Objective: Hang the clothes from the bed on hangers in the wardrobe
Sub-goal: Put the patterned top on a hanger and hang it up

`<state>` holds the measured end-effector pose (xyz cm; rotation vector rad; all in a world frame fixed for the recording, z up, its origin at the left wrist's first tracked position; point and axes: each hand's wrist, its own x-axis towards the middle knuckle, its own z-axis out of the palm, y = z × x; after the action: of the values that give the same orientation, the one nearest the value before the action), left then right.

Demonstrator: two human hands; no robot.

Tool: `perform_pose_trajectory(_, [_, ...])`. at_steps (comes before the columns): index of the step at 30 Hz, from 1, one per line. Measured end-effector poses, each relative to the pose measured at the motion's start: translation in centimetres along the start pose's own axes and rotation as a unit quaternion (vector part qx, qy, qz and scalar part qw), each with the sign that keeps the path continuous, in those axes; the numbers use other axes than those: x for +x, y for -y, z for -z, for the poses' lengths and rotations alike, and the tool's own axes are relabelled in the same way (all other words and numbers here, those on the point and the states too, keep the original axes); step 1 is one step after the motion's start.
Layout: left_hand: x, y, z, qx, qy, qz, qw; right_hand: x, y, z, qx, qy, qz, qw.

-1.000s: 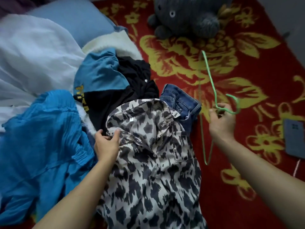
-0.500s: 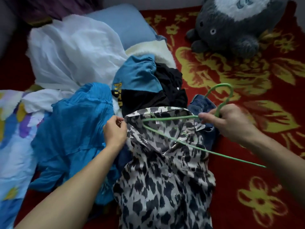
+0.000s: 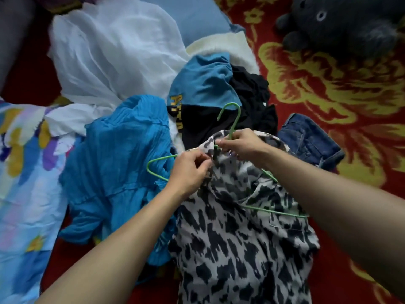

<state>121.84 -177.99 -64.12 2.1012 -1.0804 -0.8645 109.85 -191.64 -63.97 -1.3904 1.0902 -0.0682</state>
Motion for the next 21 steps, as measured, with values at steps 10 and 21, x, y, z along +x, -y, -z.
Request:
perform_pose_trajectory(10, [1.6, 0.6, -3.0, 0.197, -0.056, -0.166, 0.965, -3.6, -6.4, 7.9, -0.245, -0.346, -0.04, 0.905])
perform_pose_trajectory(21, [6.2, -1.4, -7.2, 0.381, 0.052, -0.31, 0.87, -3.1, -11.1, 8.5, -0.245, -0.265, -0.118, 0.925])
